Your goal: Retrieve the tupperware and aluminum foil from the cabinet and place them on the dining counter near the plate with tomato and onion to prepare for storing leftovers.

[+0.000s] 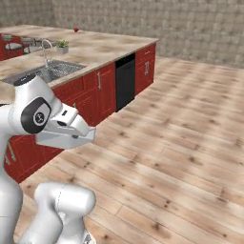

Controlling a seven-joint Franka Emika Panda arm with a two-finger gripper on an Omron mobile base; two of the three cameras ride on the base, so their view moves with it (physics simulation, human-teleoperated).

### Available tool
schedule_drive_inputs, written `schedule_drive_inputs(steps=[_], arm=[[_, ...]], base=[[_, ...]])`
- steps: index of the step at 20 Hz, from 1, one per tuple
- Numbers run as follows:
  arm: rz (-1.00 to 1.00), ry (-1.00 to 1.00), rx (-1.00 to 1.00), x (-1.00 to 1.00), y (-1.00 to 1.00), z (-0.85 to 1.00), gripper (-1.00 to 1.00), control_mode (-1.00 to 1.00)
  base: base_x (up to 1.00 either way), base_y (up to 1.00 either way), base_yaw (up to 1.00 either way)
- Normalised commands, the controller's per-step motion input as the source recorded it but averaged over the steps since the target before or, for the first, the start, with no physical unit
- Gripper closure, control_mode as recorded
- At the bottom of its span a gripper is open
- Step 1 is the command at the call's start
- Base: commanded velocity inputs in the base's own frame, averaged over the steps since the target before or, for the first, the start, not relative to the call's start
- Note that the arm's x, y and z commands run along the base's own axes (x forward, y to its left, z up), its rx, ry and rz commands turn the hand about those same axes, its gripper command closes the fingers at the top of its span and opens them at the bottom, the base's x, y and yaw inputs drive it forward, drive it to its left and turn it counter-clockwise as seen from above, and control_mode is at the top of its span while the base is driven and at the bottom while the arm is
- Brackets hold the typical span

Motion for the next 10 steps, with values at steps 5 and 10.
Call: schedule_drive_inputs(steps=[5, 10], arm=[[0.00, 0.00, 0.00, 0.00, 0.00, 0.00, 1.00, 1.00], [0.00, 0.00, 0.00, 0.00, 0.00, 0.00, 1.00, 1.00]], base=[[0.88, -0.04, 0.65], [1.00, -0.56, 0.34]])
